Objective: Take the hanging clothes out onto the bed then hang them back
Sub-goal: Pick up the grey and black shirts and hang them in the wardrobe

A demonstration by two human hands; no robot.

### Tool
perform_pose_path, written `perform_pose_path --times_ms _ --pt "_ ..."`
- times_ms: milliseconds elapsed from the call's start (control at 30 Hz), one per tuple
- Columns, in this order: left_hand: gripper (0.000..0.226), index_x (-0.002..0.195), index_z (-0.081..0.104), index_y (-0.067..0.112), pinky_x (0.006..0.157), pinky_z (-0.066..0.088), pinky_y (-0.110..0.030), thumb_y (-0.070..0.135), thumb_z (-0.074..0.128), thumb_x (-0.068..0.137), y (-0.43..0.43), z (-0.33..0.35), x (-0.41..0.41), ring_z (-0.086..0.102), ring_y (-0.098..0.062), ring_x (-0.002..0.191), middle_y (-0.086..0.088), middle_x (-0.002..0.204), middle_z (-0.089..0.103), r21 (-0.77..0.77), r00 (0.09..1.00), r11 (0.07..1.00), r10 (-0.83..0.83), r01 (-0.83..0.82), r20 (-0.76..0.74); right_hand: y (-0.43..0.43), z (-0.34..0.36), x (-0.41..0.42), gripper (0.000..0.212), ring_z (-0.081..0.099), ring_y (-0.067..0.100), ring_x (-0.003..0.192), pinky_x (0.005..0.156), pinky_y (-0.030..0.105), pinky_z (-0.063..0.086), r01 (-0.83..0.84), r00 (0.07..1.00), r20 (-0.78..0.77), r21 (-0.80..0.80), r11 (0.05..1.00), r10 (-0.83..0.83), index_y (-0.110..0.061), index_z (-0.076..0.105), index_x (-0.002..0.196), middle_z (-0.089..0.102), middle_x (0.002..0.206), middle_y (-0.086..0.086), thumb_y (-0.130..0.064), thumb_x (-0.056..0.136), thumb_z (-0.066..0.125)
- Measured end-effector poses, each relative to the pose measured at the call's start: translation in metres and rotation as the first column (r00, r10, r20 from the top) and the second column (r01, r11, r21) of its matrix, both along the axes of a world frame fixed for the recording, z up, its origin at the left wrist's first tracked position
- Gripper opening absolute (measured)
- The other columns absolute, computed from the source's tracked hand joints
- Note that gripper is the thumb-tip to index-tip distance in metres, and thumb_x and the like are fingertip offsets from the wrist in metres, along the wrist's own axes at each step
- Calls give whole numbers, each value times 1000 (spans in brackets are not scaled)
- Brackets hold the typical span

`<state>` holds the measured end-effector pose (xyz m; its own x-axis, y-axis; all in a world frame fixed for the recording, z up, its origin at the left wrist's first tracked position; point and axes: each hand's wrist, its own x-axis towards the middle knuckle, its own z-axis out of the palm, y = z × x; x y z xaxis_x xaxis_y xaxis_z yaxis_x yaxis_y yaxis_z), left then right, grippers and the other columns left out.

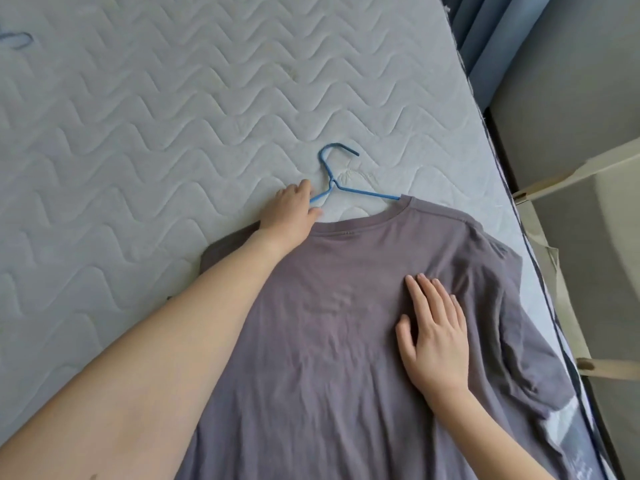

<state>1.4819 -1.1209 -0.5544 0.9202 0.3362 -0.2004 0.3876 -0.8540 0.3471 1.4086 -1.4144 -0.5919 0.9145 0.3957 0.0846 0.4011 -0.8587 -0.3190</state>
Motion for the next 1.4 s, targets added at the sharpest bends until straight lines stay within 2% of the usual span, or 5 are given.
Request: perform_pose_path --times_ms 233,433,567,767,1400 --pt "35 71 61 10 51 27 -30 28 48 97 -6 60 -5 42 -20 58 0 56 42 -380 992 918 79 -111 -100 2 12 3 61 40 25 138 115 43 28 32 994 -99 -36 999 -36 -18 50 141 50 145 4 -33 83 48" --pt "32 66 64 20 51 24 -28 31 55 95 -31 186 -66 31 -15 56 -4 61 33 -603 982 787 20 -131 -186 1 93 12 46 56 23 121 101 31 40 104 848 -529 152 983 -8 -13 58 129 59 131 4 -30 87 54" --pt "31 66 62 19 61 31 -23 29 54 95 -56 292 -123 40 -11 67 0 72 47 -667 969 707 220 -237 -110 -16 206 -25 10 67 28 98 87 39 50 557 655 -753 428 712 -61 -18 66 93 71 95 7 -16 94 56" --pt "34 64 61 18 47 23 -18 32 56 94 -76 460 -280 27 -4 43 12 41 30 -662 876 657 482 -362 -1 -59 380 -124 19 68 21 77 75 29 53 570 630 -767 563 598 121 -6 70 89 72 80 12 -7 96 51" --pt "32 70 54 0 44 9 -25 7 43 99 -203 521 -806 15 -7 41 5 50 19 -874 -275 -11 951 -485 141 90 461 -458 25 69 31 76 74 39 56 -87 107 -765 629 772 635 6 67 94 71 81 22 -2 98 43"
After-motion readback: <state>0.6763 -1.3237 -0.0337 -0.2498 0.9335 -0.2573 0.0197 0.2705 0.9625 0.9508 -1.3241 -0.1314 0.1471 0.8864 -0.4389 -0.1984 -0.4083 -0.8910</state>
